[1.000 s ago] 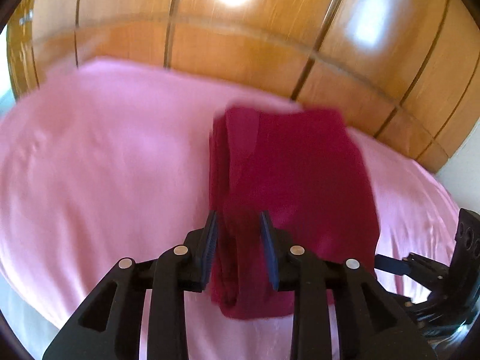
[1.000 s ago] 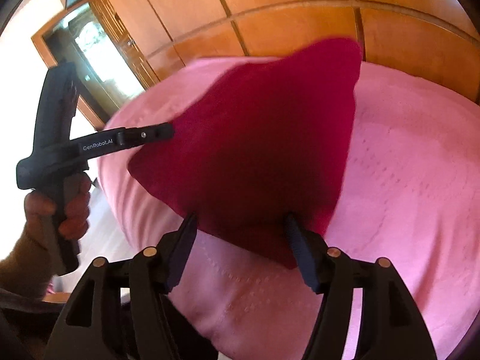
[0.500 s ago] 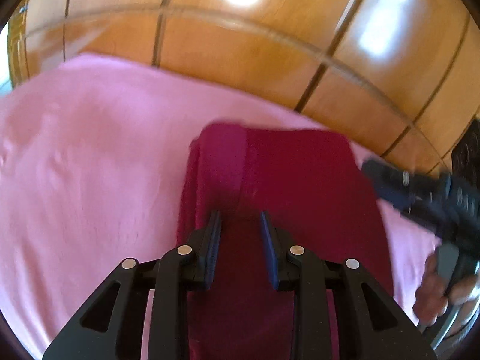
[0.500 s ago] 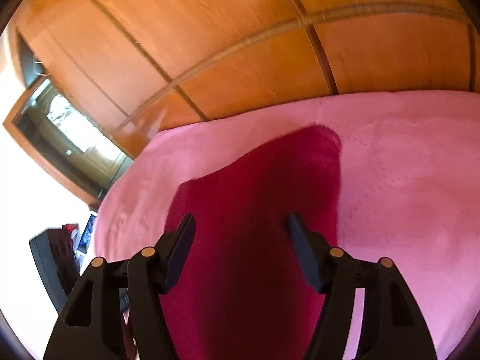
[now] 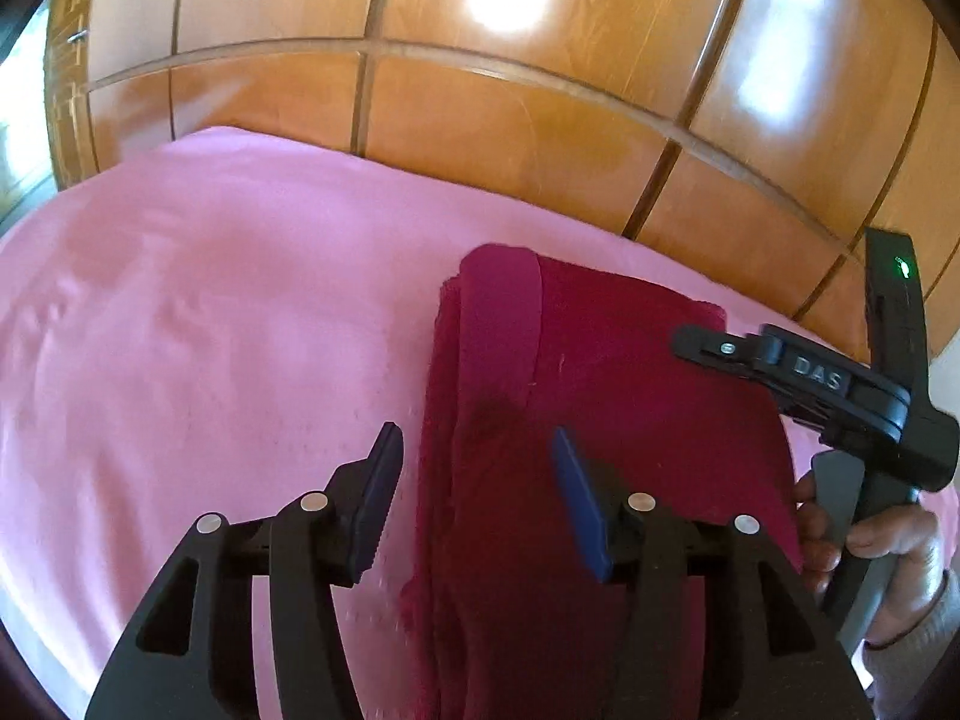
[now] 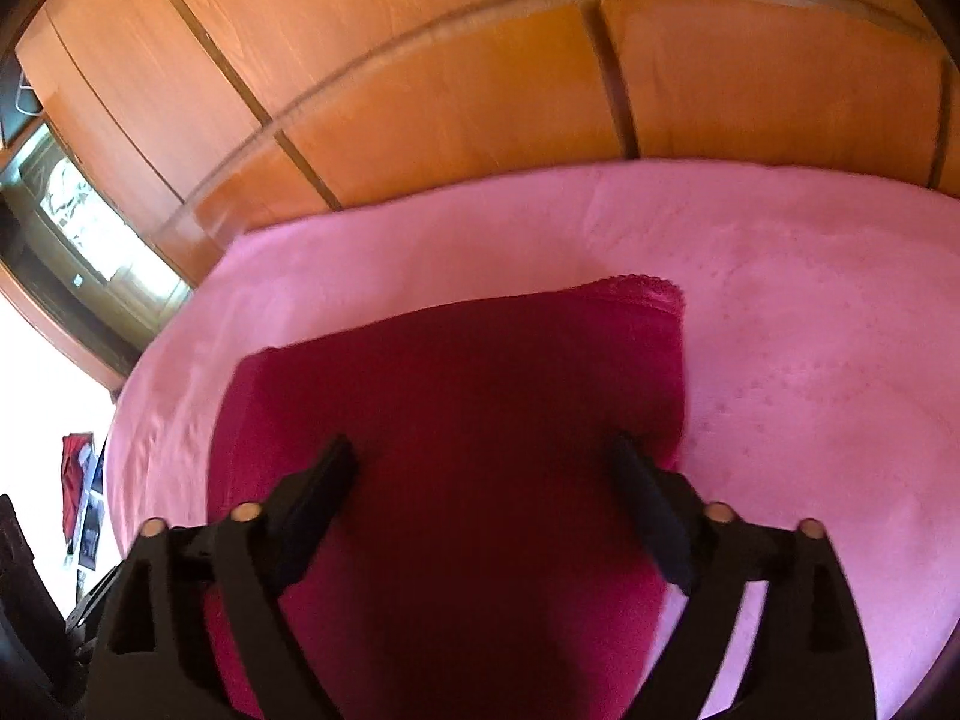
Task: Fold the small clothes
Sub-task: 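Open both tools and release the folded sweater, then grasp the folded sweater stack with the left tool and lift it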
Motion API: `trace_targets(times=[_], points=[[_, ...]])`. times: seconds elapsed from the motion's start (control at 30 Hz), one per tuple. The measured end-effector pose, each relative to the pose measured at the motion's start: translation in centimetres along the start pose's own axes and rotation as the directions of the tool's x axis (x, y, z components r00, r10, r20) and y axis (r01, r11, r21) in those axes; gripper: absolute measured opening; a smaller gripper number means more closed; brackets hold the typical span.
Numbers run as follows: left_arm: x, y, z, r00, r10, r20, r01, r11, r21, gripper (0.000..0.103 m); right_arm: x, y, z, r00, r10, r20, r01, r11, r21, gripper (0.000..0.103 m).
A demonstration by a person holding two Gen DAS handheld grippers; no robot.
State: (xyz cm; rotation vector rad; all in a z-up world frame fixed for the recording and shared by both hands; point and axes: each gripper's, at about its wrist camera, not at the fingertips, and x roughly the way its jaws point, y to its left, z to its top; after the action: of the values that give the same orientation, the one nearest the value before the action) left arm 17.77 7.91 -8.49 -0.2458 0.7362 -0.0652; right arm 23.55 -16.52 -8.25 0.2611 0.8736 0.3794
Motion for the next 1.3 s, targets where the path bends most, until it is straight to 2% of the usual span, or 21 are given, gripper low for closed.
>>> trace_targets(times=[0.1, 0.23, 0.4, 0.67, 0.9, 1.0, 1.13, 1.3], points=[[-1.2, 0.3, -0.2, 1.000, 0.014, 0.014, -0.015, 1.000, 0.004, 0.051, -2.3, -0.9, -1.2, 0.999, 0.039, 0.032, -0.040, 0.999, 0.032, 0.094], [-2.6, 0.4, -0.6, 0.999, 0.018, 0.032, -0.019, 0.999, 0.029, 0.051, -4.0, -2.2, -3.1, 0.996, 0.079, 0.033, -0.081, 0.995, 0.066, 0.094], [-3.4, 0.2, -1.3, 0.999, 0.019, 0.046, -0.021, 0.998, 0.056, 0.061, -4.9, -3.7, -5.1, 0.990, 0.140, 0.006, -0.140, 0.985, 0.102, 0.095], [-2.8, 0.7, -2.2, 1.000, 0.007, 0.003, -0.007, 0.999, 0.048, 0.061, -4.4, -4.5, -5.2, 0.982, 0.188, -0.002, -0.186, 0.972, 0.144, 0.096], [-2.2, 1.2, -2.9, 1.000, -0.010, -0.022, 0.011, 0.999, 0.035, 0.074, -4.0, -4.9, -5.5, 0.974, 0.228, -0.009, -0.223, 0.960, 0.171, 0.096], [-1.5, 1.7, -3.2, 0.998, -0.043, -0.051, 0.044, 0.999, 0.017, 0.074, -3.7, -5.2, -5.6, 0.969, 0.248, -0.011, -0.242, 0.954, 0.179, 0.096], [-0.4, 3.4, -3.6, 0.986, -0.138, -0.093, 0.133, 0.990, -0.054, 0.074, -3.4, -5.2, -5.5, 0.960, 0.278, -0.021, -0.270, 0.947, 0.176, 0.096], [1.2, 5.9, -3.8, 0.949, -0.284, -0.135, 0.254, 0.945, -0.206, 0.073, -2.9, -4.8, -5.2, 0.942, 0.333, -0.047, -0.321, 0.932, 0.166, 0.084]])
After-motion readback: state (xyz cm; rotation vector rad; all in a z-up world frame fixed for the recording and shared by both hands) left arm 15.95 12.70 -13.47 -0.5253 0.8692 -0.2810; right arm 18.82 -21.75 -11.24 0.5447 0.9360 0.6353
